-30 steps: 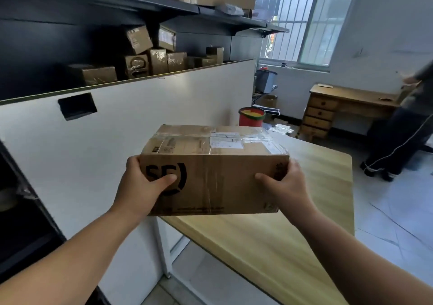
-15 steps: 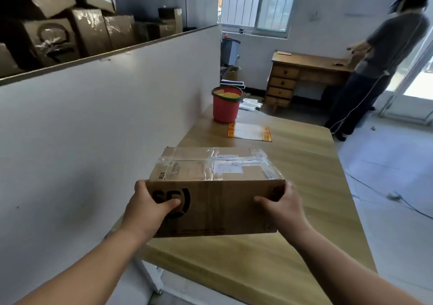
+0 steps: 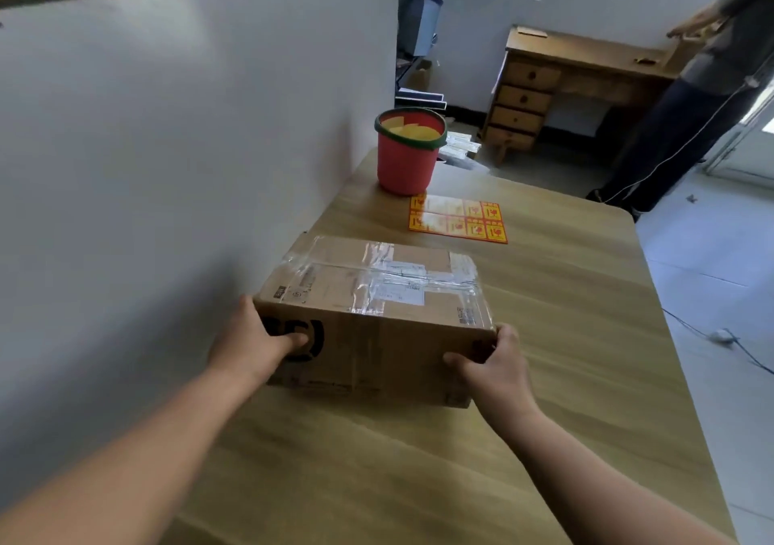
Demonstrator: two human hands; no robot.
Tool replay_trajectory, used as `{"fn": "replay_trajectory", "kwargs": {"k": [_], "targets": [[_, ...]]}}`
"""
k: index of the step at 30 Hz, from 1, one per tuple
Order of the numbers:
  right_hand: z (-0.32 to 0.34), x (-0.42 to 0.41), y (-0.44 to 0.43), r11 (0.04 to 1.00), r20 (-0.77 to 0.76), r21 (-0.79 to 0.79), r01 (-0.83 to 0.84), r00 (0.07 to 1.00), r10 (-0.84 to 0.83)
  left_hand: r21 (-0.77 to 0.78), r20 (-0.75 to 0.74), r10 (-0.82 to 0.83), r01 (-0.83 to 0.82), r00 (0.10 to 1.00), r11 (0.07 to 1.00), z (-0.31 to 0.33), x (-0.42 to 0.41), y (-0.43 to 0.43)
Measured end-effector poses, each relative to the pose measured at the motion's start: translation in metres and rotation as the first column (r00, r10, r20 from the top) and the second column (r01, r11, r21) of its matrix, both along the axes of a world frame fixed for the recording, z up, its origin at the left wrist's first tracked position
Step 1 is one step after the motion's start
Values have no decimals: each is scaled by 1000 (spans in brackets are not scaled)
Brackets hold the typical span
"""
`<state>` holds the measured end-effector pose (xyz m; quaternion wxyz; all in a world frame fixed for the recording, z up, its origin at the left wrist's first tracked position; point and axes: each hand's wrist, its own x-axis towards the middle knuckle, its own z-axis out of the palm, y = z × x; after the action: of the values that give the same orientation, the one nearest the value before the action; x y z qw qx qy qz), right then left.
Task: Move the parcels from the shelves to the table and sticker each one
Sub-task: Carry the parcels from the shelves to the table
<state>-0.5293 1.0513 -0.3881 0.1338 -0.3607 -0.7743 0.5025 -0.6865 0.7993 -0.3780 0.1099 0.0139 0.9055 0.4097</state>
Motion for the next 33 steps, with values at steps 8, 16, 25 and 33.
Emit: {"fn": "replay_trajectory", "kwargs": {"k": [8, 16, 25, 33], "targets": [[-17, -102, 55, 993, 47, 68, -92, 995, 89, -73, -53, -29, 25, 998, 997, -16, -102, 66], [-25, -164, 93, 973, 113, 192, -130, 988, 110, -177, -87, -92, 75, 992, 981, -25, -170, 108], [-20, -179, 91, 910, 167, 388, -146, 982, 86, -387, -117, -176, 119, 977, 915, -17, -177, 104], [37, -194, 23, 518, 401, 670, -532, 847, 350, -651, -273, -452, 183, 849, 737, 35, -124, 53]]}}
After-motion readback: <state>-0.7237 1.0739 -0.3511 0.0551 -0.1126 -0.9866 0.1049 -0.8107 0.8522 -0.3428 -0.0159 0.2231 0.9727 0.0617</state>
